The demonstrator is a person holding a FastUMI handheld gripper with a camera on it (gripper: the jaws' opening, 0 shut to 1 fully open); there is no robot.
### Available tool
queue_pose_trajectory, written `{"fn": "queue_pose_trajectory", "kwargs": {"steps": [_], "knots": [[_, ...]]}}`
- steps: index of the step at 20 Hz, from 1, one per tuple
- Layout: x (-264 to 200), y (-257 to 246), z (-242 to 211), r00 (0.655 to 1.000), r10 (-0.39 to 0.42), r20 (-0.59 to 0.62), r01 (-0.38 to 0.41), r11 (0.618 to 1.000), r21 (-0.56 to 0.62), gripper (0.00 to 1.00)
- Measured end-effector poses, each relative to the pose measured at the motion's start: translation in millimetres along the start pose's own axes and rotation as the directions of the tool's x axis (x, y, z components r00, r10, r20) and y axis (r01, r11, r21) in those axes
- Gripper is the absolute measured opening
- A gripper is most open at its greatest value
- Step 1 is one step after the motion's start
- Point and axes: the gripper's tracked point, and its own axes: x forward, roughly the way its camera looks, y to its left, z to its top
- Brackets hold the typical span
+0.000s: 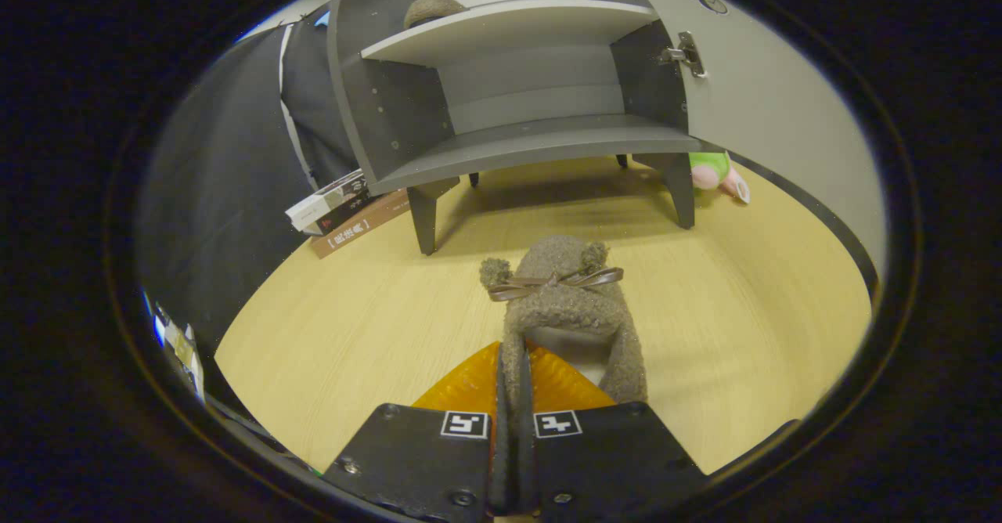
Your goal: Open the shoe cabinet door, grab the shoes and put them into the shoe cabinet, then close the shoe cabinet door.
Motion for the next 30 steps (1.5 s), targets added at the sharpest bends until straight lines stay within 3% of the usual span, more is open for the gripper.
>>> {"fn": "queue_pose_trajectory", "kwargs": {"steps": [4,7,16,23,30], "knots": [[-20.3,-6.7,16.8,0.998,-0.009,0.059,0.009,1.0,0.003,0.07],[-40.7,0.5,27.0,0.996,0.033,0.078,-0.034,0.999,0.017,0.07],[-117.7,26.9,79.3,0.978,0.07,0.197,-0.063,0.997,-0.041,0.07],[-169.0,44.2,153.4,0.937,0.073,0.342,-0.047,0.995,-0.084,0.07],[-203.5,44.0,234.0,0.897,0.039,0.441,0.054,0.979,-0.196,0.07]]}}
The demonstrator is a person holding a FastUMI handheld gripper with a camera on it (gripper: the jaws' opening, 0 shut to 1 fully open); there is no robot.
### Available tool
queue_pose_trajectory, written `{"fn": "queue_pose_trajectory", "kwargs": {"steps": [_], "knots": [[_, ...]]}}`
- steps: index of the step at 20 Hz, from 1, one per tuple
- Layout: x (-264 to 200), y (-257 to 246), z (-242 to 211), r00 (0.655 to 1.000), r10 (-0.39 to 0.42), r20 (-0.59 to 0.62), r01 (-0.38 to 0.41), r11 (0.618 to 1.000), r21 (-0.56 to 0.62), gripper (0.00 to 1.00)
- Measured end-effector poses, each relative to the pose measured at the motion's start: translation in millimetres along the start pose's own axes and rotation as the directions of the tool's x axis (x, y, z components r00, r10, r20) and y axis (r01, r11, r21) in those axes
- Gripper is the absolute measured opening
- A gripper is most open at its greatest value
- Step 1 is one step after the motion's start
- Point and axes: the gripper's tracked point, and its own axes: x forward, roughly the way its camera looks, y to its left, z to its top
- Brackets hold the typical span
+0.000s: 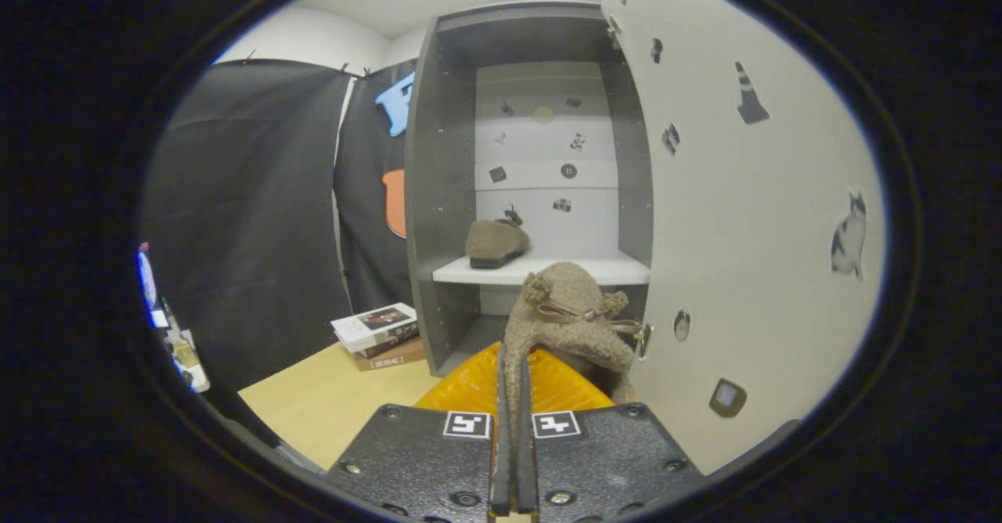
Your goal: Open the shoe cabinet door, grab the shoes and put them into the shoe cabinet, then close the shoe cabinet door.
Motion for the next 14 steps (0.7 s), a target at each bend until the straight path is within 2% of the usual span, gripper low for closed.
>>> {"fn": "queue_pose_trajectory", "kwargs": {"steps": [4,14], "knots": [[12.7,-17.3,52.2,0.998,-0.061,0.016,0.061,0.998,-0.011,0.06],[61.0,-14.2,184.2,0.98,-0.156,0.126,0.167,0.983,-0.08,0.07]]}}
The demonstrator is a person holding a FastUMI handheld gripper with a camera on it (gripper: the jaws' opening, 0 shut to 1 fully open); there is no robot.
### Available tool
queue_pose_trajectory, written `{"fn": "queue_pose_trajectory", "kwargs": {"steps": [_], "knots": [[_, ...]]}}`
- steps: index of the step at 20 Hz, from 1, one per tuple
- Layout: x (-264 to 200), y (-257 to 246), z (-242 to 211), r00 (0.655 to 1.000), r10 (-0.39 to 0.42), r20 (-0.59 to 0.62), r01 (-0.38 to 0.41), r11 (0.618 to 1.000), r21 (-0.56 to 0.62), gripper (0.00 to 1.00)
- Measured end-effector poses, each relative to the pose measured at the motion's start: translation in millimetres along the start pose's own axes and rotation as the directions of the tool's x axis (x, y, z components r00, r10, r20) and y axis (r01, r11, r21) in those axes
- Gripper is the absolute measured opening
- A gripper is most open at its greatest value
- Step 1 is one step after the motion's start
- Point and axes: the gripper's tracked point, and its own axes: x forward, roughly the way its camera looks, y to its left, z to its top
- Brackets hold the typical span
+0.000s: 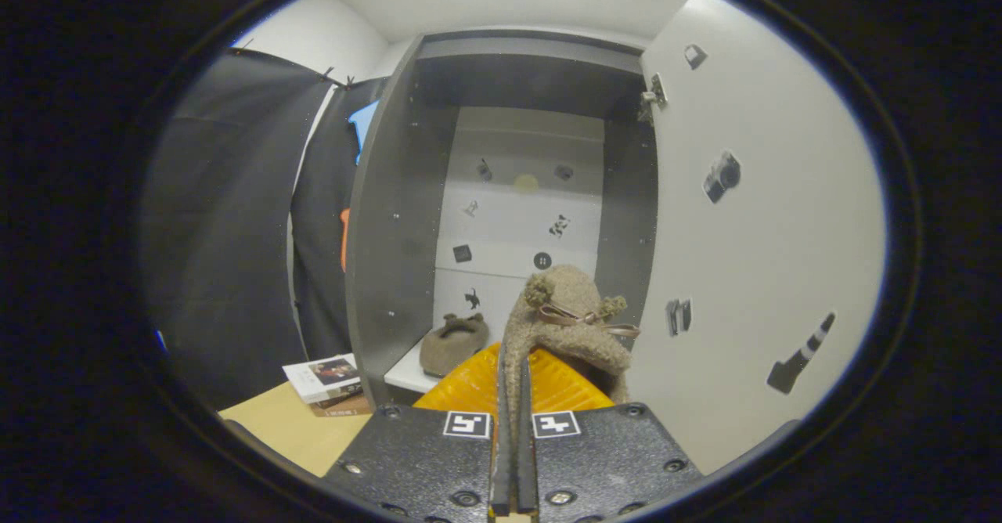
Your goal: Open the shoe cabinet door, grab the shoes and put them into the shoe cabinet, then close the shoe cabinet door.
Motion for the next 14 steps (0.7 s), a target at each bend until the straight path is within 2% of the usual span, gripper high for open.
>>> {"fn": "queue_pose_trajectory", "kwargs": {"steps": [4,8,14], "knots": [[44.2,-5.2,13.9,0.999,-0.045,-0.013,0.045,0.999,-0.031,0.07],[115.2,-10.7,-12.8,0.992,-0.07,-0.1,0.071,0.997,-0.001,0.07],[200.4,-30.3,-40.7,0.98,-0.097,-0.175,0.092,0.995,-0.039,0.07]]}}
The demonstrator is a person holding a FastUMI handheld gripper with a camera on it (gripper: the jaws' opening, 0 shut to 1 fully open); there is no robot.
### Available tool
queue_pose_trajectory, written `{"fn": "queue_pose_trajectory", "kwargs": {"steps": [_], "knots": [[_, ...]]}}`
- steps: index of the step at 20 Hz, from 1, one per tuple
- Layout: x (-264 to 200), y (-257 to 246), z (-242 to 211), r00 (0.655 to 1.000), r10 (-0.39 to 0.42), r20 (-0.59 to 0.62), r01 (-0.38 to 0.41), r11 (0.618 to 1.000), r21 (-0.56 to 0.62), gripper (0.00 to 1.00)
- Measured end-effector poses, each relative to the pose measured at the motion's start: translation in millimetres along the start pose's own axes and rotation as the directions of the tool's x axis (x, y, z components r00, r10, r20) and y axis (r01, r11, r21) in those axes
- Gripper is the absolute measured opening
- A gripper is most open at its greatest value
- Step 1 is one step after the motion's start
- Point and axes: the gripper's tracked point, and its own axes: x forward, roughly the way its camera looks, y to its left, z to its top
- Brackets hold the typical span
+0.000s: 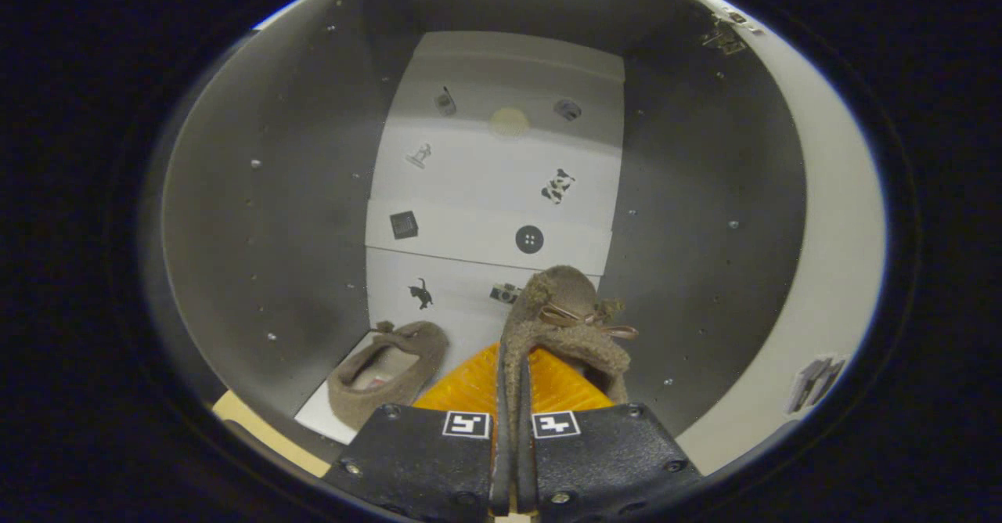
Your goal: Open the shoe cabinet door, grab the shoes and put them into the shoe cabinet, then close the shoe cabinet door.
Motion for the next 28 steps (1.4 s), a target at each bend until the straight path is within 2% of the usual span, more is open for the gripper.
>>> {"fn": "queue_pose_trajectory", "kwargs": {"steps": [7,14,20,24,28], "knots": [[69.1,-20.0,-29.4,0.995,-0.036,-0.093,0.031,0.998,-0.06,0.07],[94.9,-0.2,-49.3,0.989,0.024,-0.146,-0.031,0.999,-0.045,0.08],[100.0,6.1,-57.5,0.986,0.034,-0.164,-0.038,0.999,-0.023,0.1],[84.2,-3.9,-43.8,0.992,-0.012,-0.125,0.005,0.998,-0.058,0.22],[39.9,-7.3,-19.1,0.997,-0.022,-0.069,0.018,0.998,-0.055,0.37]]}}
